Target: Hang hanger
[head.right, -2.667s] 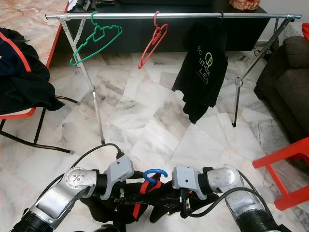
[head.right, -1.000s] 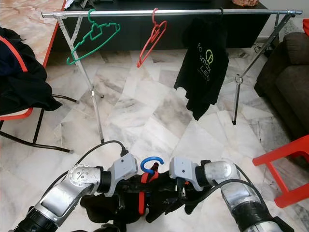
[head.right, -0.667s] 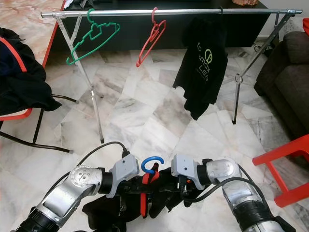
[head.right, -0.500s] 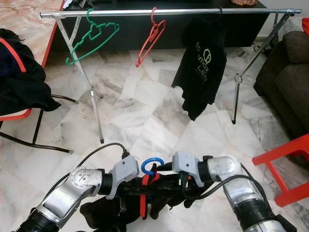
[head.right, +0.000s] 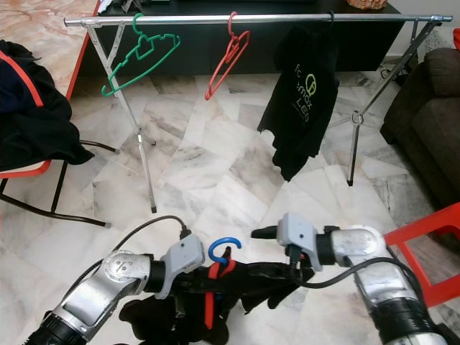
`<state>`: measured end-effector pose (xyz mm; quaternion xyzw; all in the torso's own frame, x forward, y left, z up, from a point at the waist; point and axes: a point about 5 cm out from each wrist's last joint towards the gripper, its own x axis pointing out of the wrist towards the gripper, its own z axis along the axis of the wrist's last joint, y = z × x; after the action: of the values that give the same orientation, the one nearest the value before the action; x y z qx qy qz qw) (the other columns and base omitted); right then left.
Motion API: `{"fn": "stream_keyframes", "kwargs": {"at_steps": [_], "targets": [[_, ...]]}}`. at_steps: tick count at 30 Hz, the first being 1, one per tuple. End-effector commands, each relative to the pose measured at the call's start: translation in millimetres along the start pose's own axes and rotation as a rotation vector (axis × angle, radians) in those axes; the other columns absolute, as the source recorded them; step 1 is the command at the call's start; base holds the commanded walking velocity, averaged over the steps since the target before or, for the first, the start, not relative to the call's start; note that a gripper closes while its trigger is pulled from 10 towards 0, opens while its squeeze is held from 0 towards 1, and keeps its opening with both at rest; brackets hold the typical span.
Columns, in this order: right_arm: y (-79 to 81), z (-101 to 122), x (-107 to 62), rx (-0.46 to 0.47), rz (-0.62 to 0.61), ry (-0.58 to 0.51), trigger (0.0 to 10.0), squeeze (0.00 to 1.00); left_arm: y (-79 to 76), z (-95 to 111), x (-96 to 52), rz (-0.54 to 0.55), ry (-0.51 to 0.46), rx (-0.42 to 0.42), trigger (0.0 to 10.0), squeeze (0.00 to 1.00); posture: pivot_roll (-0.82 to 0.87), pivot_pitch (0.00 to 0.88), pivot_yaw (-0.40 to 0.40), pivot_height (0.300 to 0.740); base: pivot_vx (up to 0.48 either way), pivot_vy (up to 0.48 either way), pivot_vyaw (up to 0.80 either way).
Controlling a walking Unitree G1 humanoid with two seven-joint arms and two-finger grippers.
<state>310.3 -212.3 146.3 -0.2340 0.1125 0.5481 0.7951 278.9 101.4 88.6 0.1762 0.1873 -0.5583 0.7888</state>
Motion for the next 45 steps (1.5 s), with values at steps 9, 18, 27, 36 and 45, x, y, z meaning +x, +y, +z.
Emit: {"fn": "stream_keyframes", "kwargs": {"at_steps": [9, 18, 27, 36, 45], "targets": [[4.5, -49.0, 8.6, 0.208, -0.369, 0.077, 10.0, 0.00, 22.6, -25.2, -22.3, 0.377, 0.005, -0.015, 8.0, 0.00, -0.03, 0.213, -0.029, 0.740, 0.000, 0.000, 0.00], [76.5, -126.3, 61.1, 0.730, -0.703, 0.218, 10.0, 0.00, 16.5, -42.9, -35.2, 0.597, -0.071, -0.136, 10.0, 0.00, -0.02, 0.219, -0.023, 0.740, 0.000, 0.000, 0.00], [140.6, -174.4, 51.4, 1.237, -1.139, 0.351, 10.0, 0.00, 4.7, -46.6, -54.6, 0.804, -0.238, -0.324, 10.0, 0.00, -0.02, 0.211, -0.016, 0.740, 0.000, 0.000, 0.00], [175.8, -185.2, 54.7, 1.187, -1.100, 0.586, 10.0, 0.00, 2.9, -41.4, -51.3, 0.846, -0.287, -0.374, 10.0, 0.00, -0.02, 0.197, -0.019, 0.740, 0.000, 0.000, 0.00], [196.9, -193.0, 48.3, 1.192, -1.066, 0.658, 10.0, 0.00, -3.9, -41.3, -49.3, 0.829, -0.270, -0.366, 10.0, 0.00, -0.01, 0.199, -0.031, 0.740, 0.244, 0.000, 0.00]]}}
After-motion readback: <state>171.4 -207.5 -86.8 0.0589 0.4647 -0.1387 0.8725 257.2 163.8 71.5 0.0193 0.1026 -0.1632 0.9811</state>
